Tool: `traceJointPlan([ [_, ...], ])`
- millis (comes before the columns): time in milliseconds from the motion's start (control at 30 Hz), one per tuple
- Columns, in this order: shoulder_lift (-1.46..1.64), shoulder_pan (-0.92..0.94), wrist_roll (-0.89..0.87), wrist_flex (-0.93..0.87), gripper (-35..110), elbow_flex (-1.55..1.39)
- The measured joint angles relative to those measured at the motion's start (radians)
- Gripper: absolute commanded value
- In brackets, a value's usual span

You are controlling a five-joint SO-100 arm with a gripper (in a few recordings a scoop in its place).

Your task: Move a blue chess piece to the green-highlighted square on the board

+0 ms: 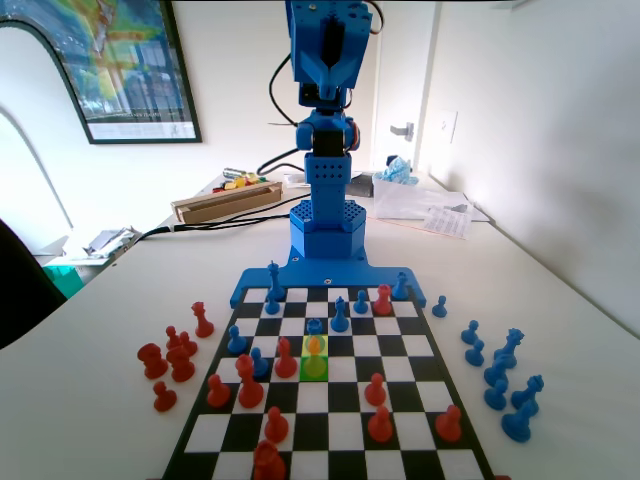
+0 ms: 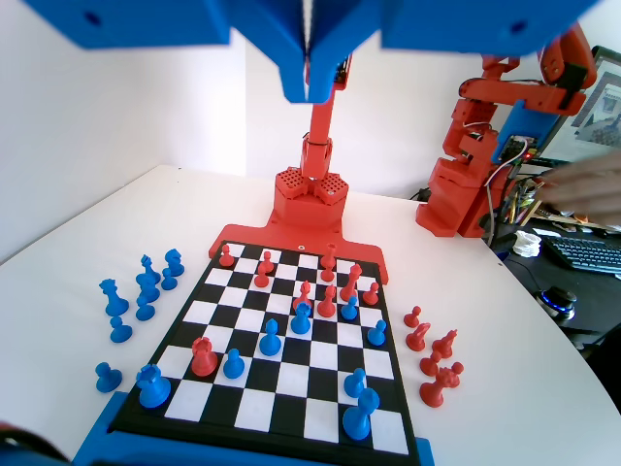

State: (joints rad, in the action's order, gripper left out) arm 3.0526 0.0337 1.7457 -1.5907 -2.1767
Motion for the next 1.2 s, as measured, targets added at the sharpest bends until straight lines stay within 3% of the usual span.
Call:
traceJointPlan([
  [800, 0.000, -0.008, 0.000, 0.000, 5, 0.000],
  [1200, 0.000, -0.028, 0.000, 0.000, 1, 0.000],
])
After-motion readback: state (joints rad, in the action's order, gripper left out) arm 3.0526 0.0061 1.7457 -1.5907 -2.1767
